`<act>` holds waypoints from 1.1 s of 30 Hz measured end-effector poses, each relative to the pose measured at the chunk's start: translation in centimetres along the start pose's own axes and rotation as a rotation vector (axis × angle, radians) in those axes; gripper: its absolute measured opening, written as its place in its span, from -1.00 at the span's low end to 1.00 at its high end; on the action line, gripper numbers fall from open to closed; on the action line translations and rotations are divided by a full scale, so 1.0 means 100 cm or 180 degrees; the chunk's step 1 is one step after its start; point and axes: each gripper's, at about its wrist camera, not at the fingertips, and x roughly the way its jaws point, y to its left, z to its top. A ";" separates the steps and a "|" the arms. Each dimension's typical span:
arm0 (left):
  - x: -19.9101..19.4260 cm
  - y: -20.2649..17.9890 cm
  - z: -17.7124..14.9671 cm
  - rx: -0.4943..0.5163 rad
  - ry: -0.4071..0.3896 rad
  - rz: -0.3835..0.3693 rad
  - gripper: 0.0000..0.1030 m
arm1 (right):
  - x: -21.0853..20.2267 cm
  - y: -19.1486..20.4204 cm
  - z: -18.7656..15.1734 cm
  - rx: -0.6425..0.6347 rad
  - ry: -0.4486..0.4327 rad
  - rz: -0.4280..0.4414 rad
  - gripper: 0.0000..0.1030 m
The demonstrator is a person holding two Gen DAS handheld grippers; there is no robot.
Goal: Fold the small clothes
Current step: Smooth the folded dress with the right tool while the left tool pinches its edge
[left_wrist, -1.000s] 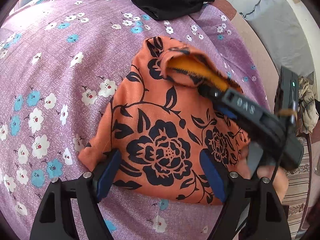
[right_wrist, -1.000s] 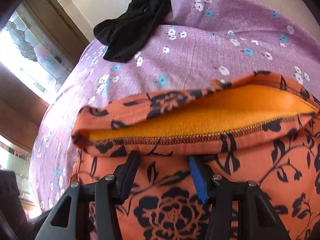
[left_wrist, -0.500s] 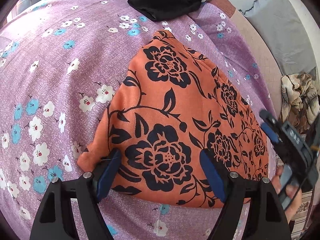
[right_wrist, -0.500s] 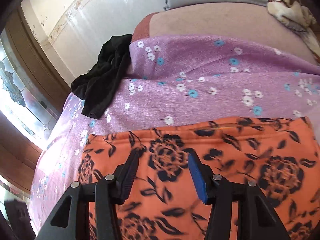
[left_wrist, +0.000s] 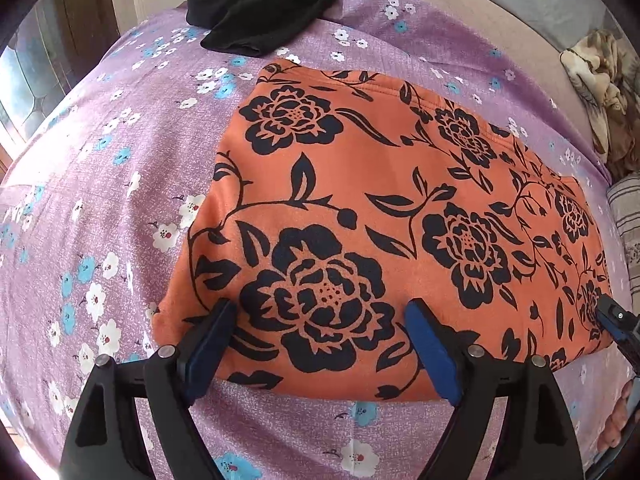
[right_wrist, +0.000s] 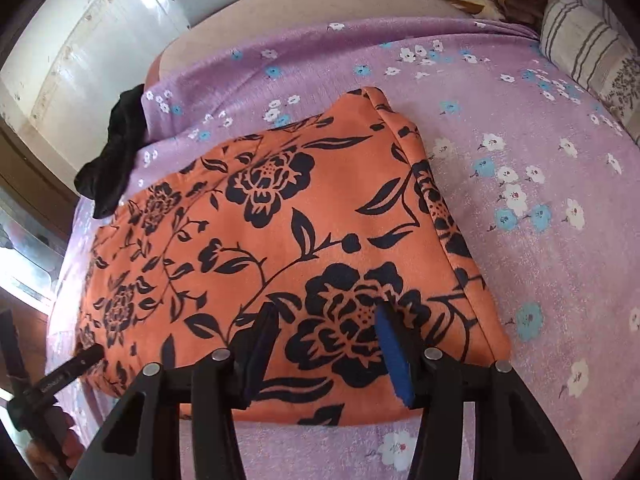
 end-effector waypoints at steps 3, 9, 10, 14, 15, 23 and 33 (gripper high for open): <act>-0.015 0.010 -0.014 -0.0071 -0.0098 -0.0001 0.68 | -0.024 -0.004 -0.007 0.0070 -0.0073 0.0215 0.06; -0.039 0.041 -0.034 -0.0442 -0.0161 0.0066 0.68 | -0.060 -0.015 -0.028 0.0072 -0.0203 0.0408 0.06; -0.041 0.052 -0.038 -0.0620 -0.0133 0.0082 0.68 | -0.065 -0.016 -0.030 0.0066 -0.0233 0.0434 0.06; -0.037 0.089 -0.053 -0.1286 -0.0010 -0.0123 0.67 | -0.076 -0.022 -0.033 -0.0005 -0.0427 0.0303 0.05; -0.037 0.091 -0.055 -0.1323 -0.0016 -0.0137 0.66 | -0.074 -0.025 -0.030 0.0054 -0.0441 0.0346 0.05; -0.041 0.082 -0.065 -0.1222 -0.0068 -0.0539 -0.15 | 0.009 -0.066 -0.032 0.0962 -0.0111 0.0786 -0.13; -0.017 0.094 -0.053 -0.1712 -0.0148 -0.0873 -0.10 | 0.005 -0.041 -0.049 0.0201 -0.0484 0.0452 -0.17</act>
